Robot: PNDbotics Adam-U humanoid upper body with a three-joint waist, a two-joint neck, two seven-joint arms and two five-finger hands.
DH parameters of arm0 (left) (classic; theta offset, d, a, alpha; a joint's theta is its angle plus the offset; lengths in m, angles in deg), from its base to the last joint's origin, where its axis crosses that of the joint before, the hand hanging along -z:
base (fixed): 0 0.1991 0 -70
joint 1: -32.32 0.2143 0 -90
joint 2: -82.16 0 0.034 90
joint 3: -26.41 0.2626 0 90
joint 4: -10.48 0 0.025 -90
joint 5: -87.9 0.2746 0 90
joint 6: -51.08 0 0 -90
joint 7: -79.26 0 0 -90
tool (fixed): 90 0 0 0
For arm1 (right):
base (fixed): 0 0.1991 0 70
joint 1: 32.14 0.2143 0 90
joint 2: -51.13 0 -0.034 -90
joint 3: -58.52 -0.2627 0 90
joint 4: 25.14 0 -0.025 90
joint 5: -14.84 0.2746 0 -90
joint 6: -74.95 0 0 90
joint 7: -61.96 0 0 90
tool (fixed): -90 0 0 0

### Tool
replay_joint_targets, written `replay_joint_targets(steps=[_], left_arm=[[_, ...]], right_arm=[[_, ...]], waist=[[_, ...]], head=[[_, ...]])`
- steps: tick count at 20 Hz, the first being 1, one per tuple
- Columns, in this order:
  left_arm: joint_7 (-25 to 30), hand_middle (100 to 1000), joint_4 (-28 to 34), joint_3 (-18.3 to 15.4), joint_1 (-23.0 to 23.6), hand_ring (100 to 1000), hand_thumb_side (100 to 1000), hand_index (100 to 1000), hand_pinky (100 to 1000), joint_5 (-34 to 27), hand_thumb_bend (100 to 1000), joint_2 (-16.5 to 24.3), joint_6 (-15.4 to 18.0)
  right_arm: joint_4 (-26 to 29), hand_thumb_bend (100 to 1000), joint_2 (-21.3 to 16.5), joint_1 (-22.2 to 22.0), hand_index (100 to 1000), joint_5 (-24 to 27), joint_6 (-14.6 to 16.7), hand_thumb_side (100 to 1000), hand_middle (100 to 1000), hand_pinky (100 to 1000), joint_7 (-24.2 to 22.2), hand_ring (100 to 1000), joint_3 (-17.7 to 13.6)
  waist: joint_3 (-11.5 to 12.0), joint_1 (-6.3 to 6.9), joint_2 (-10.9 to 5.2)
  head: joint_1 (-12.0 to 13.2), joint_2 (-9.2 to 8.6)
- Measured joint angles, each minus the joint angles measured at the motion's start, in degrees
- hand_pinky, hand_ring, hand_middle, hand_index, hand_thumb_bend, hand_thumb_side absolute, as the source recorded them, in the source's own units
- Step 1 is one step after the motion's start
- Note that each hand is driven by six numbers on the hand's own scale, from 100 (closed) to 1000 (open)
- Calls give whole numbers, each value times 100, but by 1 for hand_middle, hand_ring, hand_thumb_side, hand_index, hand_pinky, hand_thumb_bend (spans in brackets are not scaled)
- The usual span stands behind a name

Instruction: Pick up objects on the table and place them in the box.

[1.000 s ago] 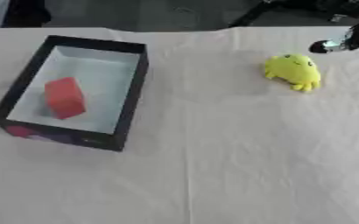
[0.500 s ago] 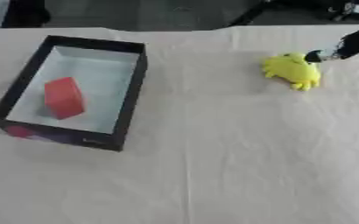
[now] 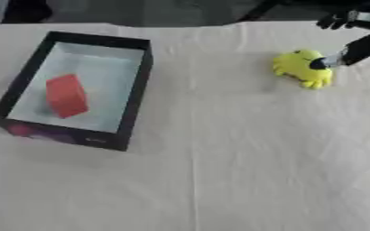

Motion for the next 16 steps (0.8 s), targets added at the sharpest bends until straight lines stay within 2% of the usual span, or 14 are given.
replay_joint_targets(steps=[2, 3, 9, 16], left_arm=[[9, 783, 0, 1, 0, 731, 667, 853, 804, 0, 531, -1, 0], [15, 783, 0, 2, 0, 731, 668, 853, 804, 0, 534, -2, -2], [30, 783, 0, 3, -2, 731, 670, 853, 806, -2, 530, -9, 5], [38, 783, 0, 34, -3, 732, 673, 854, 810, -11, 525, -59, 7]], right_arm=[[-40, 568, 34, -1, 928, -39, 4, 458, 878, 947, -5, 923, 11], [-61, 572, 47, -1, 928, -62, 5, 486, 877, 946, -7, 923, 23], [-208, 568, 128, -2, 925, -210, -9, 481, 869, 941, 9, 916, 36], [-358, 500, 251, 4, 915, -461, -101, 429, 848, 928, 204, 899, 68]], waist=[[3, 0, 3], [6, 0, 13], [17, 4, 54], [49, 32, 89]], head=[[-3, -1], [-5, -1], [-23, -4], [-29, -11]])
